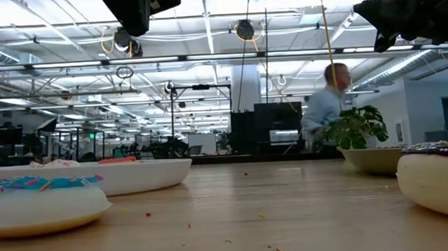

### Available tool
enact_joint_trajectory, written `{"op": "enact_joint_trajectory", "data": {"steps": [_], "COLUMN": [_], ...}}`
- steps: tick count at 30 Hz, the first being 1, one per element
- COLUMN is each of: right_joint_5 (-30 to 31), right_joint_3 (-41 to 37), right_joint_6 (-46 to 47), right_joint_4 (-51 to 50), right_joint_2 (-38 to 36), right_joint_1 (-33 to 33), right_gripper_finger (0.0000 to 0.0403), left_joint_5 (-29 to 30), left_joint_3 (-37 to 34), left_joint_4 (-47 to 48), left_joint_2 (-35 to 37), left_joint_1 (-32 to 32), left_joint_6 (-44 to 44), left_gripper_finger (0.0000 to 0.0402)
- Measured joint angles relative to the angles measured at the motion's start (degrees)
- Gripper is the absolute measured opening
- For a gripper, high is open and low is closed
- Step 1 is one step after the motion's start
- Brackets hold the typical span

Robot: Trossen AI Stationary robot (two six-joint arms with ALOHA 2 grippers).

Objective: Pick & Place donuts
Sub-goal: Put the small blue donut on the white plate

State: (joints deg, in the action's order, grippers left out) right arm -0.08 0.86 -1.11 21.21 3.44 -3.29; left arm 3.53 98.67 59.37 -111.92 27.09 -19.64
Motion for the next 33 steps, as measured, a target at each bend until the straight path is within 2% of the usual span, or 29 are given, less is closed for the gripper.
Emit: {"op": "enact_joint_trajectory", "data": {"steps": [4,9,16,22,33], "right_joint_5": [0.0,0.0,0.0,0.0,0.0], "right_joint_3": [0.0,0.0,0.0,0.0,0.0], "right_joint_6": [0.0,0.0,0.0,0.0,-0.4], "right_joint_4": [0.0,0.0,0.3,0.4,0.4], "right_joint_2": [0.0,0.0,0.0,0.0,0.0], "right_joint_1": [0.0,0.0,0.0,0.0,0.0], "right_gripper_finger": [0.0000,0.0000,0.0000,0.0000,0.0000], "left_joint_5": [0.0,-0.1,-3.6,-3.2,-2.3], "left_joint_3": [0.0,0.0,0.0,0.0,0.0], "left_joint_4": [0.0,-1.1,-2.3,-2.3,-2.6], "left_joint_2": [0.0,-0.5,-2.2,-2.2,-2.2], "left_joint_1": [0.1,0.2,2.5,3.6,4.2], "left_joint_6": [-0.4,-6.3,-6.1,-8.0,-9.7], "left_gripper_finger": [0.0005,0.0012,0.0011,0.0004,0.0020]}}
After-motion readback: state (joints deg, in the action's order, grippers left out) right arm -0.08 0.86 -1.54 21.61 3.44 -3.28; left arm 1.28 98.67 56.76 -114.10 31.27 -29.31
